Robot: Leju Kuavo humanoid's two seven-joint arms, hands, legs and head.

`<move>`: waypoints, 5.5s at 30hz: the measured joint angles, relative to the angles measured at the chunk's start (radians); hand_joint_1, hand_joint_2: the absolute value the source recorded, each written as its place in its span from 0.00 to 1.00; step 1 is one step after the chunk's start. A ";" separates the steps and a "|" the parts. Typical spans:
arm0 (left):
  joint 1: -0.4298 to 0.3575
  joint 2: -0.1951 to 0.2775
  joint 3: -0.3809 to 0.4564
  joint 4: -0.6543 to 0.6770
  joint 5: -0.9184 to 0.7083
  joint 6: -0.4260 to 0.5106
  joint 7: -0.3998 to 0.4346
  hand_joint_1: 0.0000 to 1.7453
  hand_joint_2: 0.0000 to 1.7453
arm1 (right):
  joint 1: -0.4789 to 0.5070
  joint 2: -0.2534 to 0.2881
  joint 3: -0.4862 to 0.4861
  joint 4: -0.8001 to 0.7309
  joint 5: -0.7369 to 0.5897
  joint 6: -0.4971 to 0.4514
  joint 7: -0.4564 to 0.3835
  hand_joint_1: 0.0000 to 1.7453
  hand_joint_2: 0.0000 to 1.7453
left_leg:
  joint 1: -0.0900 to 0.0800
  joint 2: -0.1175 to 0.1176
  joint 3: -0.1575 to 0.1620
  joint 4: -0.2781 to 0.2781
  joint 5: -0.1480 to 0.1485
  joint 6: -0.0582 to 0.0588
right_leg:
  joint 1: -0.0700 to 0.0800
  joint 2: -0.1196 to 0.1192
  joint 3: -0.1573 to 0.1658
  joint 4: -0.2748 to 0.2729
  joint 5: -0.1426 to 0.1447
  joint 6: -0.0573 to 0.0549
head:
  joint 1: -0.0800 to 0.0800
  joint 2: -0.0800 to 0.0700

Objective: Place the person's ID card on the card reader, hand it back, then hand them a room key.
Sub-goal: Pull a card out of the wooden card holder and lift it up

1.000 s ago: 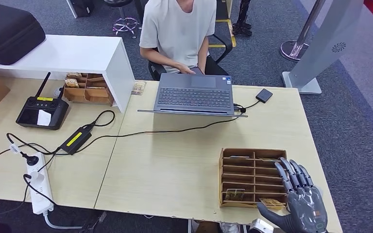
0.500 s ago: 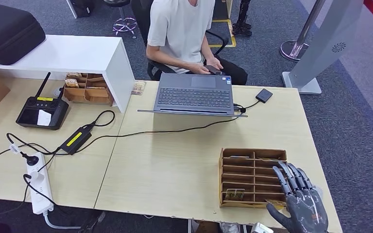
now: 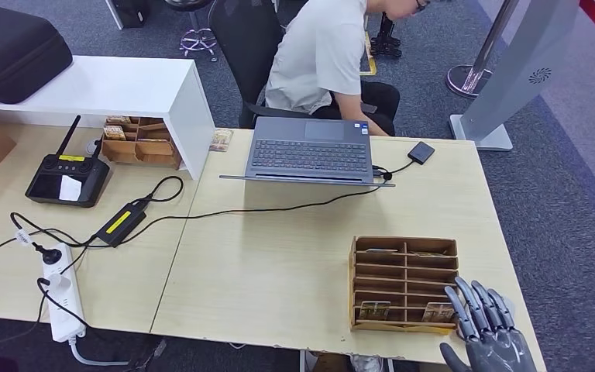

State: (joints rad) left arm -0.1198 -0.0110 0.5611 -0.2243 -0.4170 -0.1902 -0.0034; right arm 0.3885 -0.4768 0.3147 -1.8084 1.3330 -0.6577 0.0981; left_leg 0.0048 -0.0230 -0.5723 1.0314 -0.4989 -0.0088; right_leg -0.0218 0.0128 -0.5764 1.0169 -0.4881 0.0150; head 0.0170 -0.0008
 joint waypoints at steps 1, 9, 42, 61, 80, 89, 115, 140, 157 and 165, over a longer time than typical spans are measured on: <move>0.001 0.001 0.000 0.000 0.000 0.000 0.000 0.00 1.00 | 0.007 -0.003 0.000 -0.007 0.002 0.000 0.006 0.00 1.00 | 0.000 0.000 0.000 0.000 0.000 0.000 | 0.000 0.000 0.000 0.000 0.000 0.000 | 0.000 0.000; 0.005 0.004 0.000 0.000 -0.002 -0.001 0.000 0.00 1.00 | 0.030 -0.033 0.002 -0.043 0.005 0.002 0.026 0.00 1.00 | 0.000 0.000 0.000 0.000 0.000 0.000 | 0.000 0.000 0.000 0.000 0.000 0.000 | 0.000 0.000; -0.040 -0.032 0.000 0.000 -0.044 0.018 0.043 0.00 1.00 | -0.420 0.105 0.141 0.300 0.030 0.003 -0.141 0.00 1.00 | 0.000 0.002 0.001 0.000 0.001 0.000 | 0.000 0.003 0.001 0.000 0.001 0.000 | 0.000 0.000; -0.034 -0.031 0.000 0.000 -0.054 0.005 0.034 0.00 1.00 | -0.764 -0.095 0.192 0.324 -0.128 0.336 -0.233 0.00 1.00 | -0.001 0.002 0.001 0.002 0.001 0.001 | -0.001 0.003 0.001 0.000 0.003 0.001 | 0.000 0.000; -0.026 -0.031 0.000 0.000 -0.054 0.005 0.030 0.00 1.00 | -0.814 -0.124 0.239 0.338 -0.131 0.343 -0.225 0.00 1.00 | -0.001 0.001 0.000 0.002 0.001 0.001 | 0.000 0.002 0.001 0.000 0.003 0.001 | 0.000 0.000; -0.021 -0.031 0.000 0.000 -0.051 0.006 0.026 0.00 1.00 | -0.811 -0.140 0.241 0.337 -0.131 0.323 -0.204 0.00 1.00 | 0.000 0.001 0.000 0.002 0.001 0.001 | 0.000 0.002 0.001 0.000 0.003 0.001 | 0.000 0.000; 0.023 -0.021 0.006 0.000 -0.027 0.019 -0.009 0.00 1.00 | -0.424 -0.300 0.064 -0.003 -0.055 0.320 -0.091 0.00 1.00 | -0.001 0.000 0.000 0.002 -0.001 0.002 | -0.001 0.001 0.001 0.000 0.000 0.003 | 0.000 0.000; 0.023 -0.022 0.010 0.000 -0.046 0.012 -0.010 0.00 1.00 | -0.615 -0.319 0.169 0.063 -0.166 0.469 -0.180 0.00 1.00 | -0.001 0.000 -0.001 0.002 -0.001 0.002 | -0.001 0.001 0.001 0.000 0.000 0.003 | 0.000 0.000; 0.020 -0.023 0.017 0.000 -0.060 0.004 -0.011 0.00 1.00 | -0.727 -0.299 0.304 0.129 -0.238 0.502 -0.202 0.00 1.00 | -0.001 -0.001 -0.001 0.002 -0.001 0.002 | 0.000 0.000 0.001 0.000 0.000 0.003 | 0.000 0.000; 0.019 -0.025 0.018 0.000 -0.061 0.004 -0.011 0.00 1.00 | -0.731 -0.287 0.352 0.140 -0.247 0.503 -0.209 0.00 1.00 | -0.001 0.000 -0.001 0.002 -0.001 0.002 | -0.001 0.000 0.001 0.000 0.000 0.003 | 0.000 0.000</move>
State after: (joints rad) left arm -0.1013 -0.0357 0.5789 -0.2243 -0.4784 -0.1862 -0.0141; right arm -0.3429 -0.7641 0.6670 -1.6688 1.0861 -0.1549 -0.1108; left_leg 0.0042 -0.0235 -0.5731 1.0336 -0.4998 -0.0064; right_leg -0.0223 0.0131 -0.5755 1.0172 -0.4879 0.0177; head 0.0170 -0.0008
